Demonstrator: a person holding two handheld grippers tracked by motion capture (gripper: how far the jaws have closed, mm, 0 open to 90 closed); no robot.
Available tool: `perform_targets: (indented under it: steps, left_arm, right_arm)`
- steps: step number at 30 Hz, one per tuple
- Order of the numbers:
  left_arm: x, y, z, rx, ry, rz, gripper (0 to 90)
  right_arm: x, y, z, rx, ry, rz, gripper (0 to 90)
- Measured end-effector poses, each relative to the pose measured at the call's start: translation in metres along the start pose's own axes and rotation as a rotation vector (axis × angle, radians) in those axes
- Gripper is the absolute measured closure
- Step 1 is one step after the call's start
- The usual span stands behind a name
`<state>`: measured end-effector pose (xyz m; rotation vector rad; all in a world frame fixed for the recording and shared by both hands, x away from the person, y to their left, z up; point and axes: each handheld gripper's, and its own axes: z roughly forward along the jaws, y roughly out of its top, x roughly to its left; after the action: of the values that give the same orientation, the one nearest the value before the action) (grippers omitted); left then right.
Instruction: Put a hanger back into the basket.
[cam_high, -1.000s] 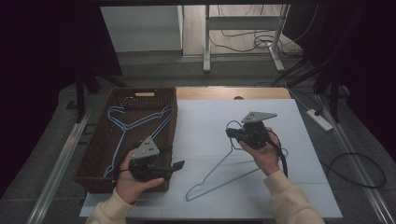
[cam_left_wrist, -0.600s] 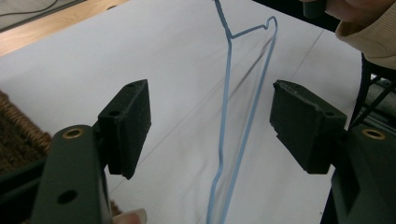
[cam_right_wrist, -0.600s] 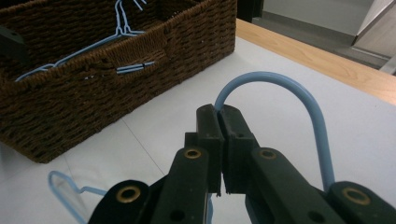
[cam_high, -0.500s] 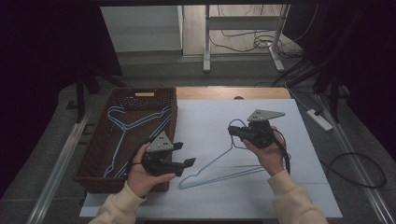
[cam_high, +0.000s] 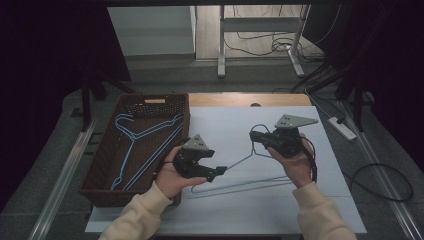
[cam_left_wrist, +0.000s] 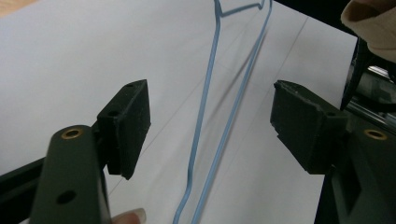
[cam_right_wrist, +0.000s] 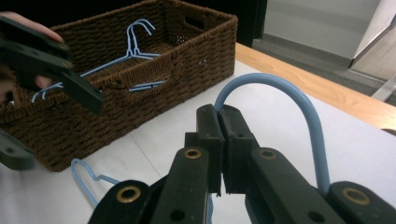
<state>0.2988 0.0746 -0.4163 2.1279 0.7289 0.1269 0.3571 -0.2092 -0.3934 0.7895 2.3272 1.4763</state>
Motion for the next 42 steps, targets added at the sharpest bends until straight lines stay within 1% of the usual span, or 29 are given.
perform_targets:
  steps: [1,2,5,6,8,13,15,17,18,19,20,21,22,24,25,26,28,29,30,31,32,33,34,35,36,38,39,40,42]
  left_arm:
    - [0.0,0.002,0.003,0.01,-0.006,0.005,29.8]
    - [0.0,0.002,0.003,0.01,-0.006,0.005,29.7]
    - [0.0,0.008,0.016,0.044,-0.014,0.013,29.6]
    - [0.0,0.008,0.016,0.044,-0.014,0.013,29.6]
    - [0.001,0.01,0.021,0.063,-0.018,0.02,29.5]
    - [0.002,0.014,0.034,0.114,-0.004,0.037,30.1]
    - [0.003,0.014,0.039,0.137,0.002,0.046,32.4]
    - [0.003,0.015,0.042,0.153,0.006,0.051,37.4]
    - [0.003,0.015,0.043,0.17,0.01,0.062,41.3]
    - [0.003,0.015,0.044,0.177,0.01,0.063,48.5]
    - [0.003,0.015,0.044,0.177,0.01,0.063,53.9]
    - [0.003,0.015,0.045,0.188,0.007,0.065,53.9]
    - [0.003,0.015,0.045,0.195,-0.001,0.066,63.9]
    - [0.002,0.015,0.045,0.197,-0.015,0.063,76.4]
    - [0.002,0.015,0.044,0.196,-0.02,0.064,82.6]
    - [0.002,0.015,0.043,0.194,-0.028,0.069,84.5]
    - [0.0,0.016,0.041,0.191,-0.038,0.08,85.4]
    - [-0.004,0.017,0.039,0.18,-0.033,0.084,86.2]
    - [-0.005,0.018,0.038,0.168,-0.027,0.078,86.7]
    - [-0.005,0.018,0.038,0.168,-0.027,0.078,86.8]
    - [-0.005,0.018,0.036,0.155,-0.028,0.066,86.8]
    - [-0.004,0.018,0.034,0.138,-0.036,0.047,86.9]
    - [-0.003,0.019,0.031,0.122,-0.035,0.034,86.9]
    - [-0.002,0.019,0.028,0.107,-0.03,0.023,86.9]
    - [0.0,0.019,0.025,0.089,-0.023,0.015,86.9]
    - [0.002,0.019,0.018,0.048,-0.016,-0.004,86.9]
    - [0.006,0.018,0.011,0.006,-0.022,-0.028,86.9]
    - [0.006,0.018,0.011,0.006,-0.022,-0.028,86.9]
    - [0.009,0.017,0.004,-0.021,-0.021,-0.045,87.0]
  right_arm:
    - [0.0,0.001,-0.002,-0.004,-0.005,-0.002,88.1]
    - [0.0,0.002,-0.004,-0.009,-0.004,-0.003,88.1]
    - [0.0,0.005,-0.01,-0.022,-0.004,-0.005,88.1]
    - [0.0,0.007,-0.011,-0.028,-0.003,-0.007,88.1]
    - [0.0,0.008,-0.013,-0.032,-0.002,-0.005,88.1]
    - [0.001,0.013,-0.02,-0.051,0.004,-0.006,88.1]
    - [0.002,0.015,-0.022,-0.06,0.011,-0.004,88.1]
    - [0.002,0.016,-0.023,-0.061,0.008,-0.009,88.1]
    - [0.003,0.016,-0.023,-0.062,0.008,-0.008,88.1]
    - [0.003,0.016,-0.024,-0.065,0.009,-0.007,88.1]
    - [0.002,0.016,-0.024,-0.068,0.011,-0.008,88.0]
    - [0.002,0.016,-0.024,-0.068,0.011,-0.008,88.0]
    - [0.002,0.017,-0.024,-0.07,0.011,-0.007,88.1]
    - [0.002,0.017,-0.025,-0.073,0.009,-0.002,88.0]
    - [0.001,0.017,-0.025,-0.075,0.009,0.0,88.0]
    - [0.001,0.016,-0.025,-0.074,0.008,-0.001,88.0]
    - [0.001,0.016,-0.025,-0.077,0.002,-0.001,87.9]
    - [0.001,0.016,-0.024,-0.083,-0.002,-0.006,87.7]
    - [0.001,0.017,-0.024,-0.092,-0.011,-0.01,87.3]
    - [0.0,0.017,-0.024,-0.101,-0.017,-0.013,86.6]
    - [0.0,0.017,-0.024,-0.101,-0.017,-0.013,86.6]
    - [0.0,0.017,-0.024,-0.107,-0.026,-0.007,84.5]
    - [0.0,0.017,-0.024,-0.114,-0.034,-0.008,75.6]
    - [0.0,0.017,-0.024,-0.114,-0.034,-0.008,75.6]
    - [0.001,0.016,-0.024,-0.118,-0.041,-0.01,71.7]
    - [0.003,0.015,-0.025,-0.142,-0.037,-0.001,65.9]
    - [0.004,0.014,-0.027,-0.154,-0.034,0.007,58.2]
    - [0.004,0.014,-0.027,-0.154,-0.034,0.007,58.2]
    - [0.005,0.012,-0.028,-0.164,-0.037,0.012,53.1]
